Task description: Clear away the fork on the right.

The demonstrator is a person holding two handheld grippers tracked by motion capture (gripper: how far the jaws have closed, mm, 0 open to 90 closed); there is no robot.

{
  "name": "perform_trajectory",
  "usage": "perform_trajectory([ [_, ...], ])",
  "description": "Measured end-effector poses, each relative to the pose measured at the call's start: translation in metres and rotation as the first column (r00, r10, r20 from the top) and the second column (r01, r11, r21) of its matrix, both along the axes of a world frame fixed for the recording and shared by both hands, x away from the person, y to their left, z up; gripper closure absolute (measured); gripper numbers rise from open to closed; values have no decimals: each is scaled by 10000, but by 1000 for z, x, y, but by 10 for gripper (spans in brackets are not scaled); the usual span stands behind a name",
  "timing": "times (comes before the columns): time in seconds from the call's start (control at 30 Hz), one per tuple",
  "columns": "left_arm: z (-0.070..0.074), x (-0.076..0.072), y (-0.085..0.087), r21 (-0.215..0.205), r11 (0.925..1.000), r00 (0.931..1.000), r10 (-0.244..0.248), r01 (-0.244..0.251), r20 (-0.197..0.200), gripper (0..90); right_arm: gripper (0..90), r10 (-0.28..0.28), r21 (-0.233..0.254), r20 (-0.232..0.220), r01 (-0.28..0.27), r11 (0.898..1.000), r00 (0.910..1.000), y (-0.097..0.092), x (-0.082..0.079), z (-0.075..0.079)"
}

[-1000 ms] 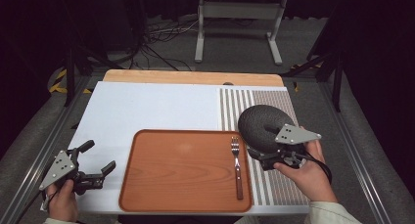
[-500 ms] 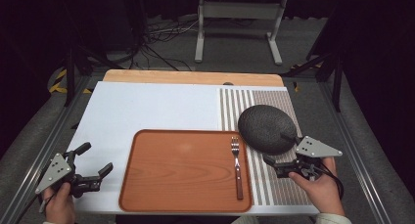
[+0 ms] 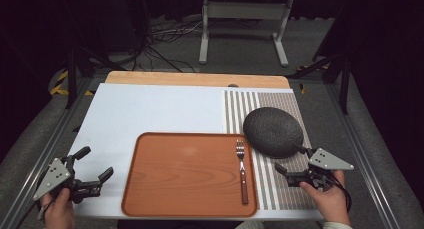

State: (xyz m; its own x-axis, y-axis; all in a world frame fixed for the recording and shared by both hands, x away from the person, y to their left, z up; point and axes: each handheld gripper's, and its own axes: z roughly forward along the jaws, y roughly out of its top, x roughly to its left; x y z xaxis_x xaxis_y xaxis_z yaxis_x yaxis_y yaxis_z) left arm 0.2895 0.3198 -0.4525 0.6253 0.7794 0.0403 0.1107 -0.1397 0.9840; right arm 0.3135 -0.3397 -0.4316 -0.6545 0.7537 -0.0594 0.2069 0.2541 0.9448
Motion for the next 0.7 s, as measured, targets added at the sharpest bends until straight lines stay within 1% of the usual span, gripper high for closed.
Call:
perform_trajectory([
  [0.1,0,0,0,-18,10000,10000,-19,19,-4,7,62,-66,129,-35,67,9999,10000,-2,-1,-7],
  [0.2,0,0,1,-68,10000,10000,-38,38,-39,7,62,-126,19,-151,126,9999,9998,-4,-4,-14],
  [0.27,-1,0,1,-123,9999,10000,-40,39,-76,7,62,-166,109,-171,168,9998,9997,-5,-5,-17],
  [0.3,-1,0,1,-150,9999,10000,-41,40,-78,8,62,-225,76,-197,227,9997,9996,-5,-6,-18],
  [0.37,-2,1,3,-329,9995,9999,-31,27,-113,8,62,-246,218,-250,251,9994,9994,-6,-7,-20],
  [0.4,-2,1,3,-397,9992,9999,-33,28,-131,8,62,-282,221,-260,287,9993,9993,-7,-7,-20],
  [0.43,-2,1,4,-381,9993,9999,-12,7,-118,8,63,-282,296,-279,290,9991,9992,-7,-6,-20],
  [0.5,-2,1,4,-366,9993,9999,-21,16,-112,8,63,-327,224,-198,331,9992,9993,-7,-6,-20],
  [0.6,-2,1,3,-331,9994,9998,-76,70,-168,8,63,-226,284,-161,230,9993,9996,-6,-7,-19],
  [0.7,-2,2,3,-352,9994,9999,-61,56,-138,8,63,-248,276,-100,250,9993,9996,-6,-7,-18],
])
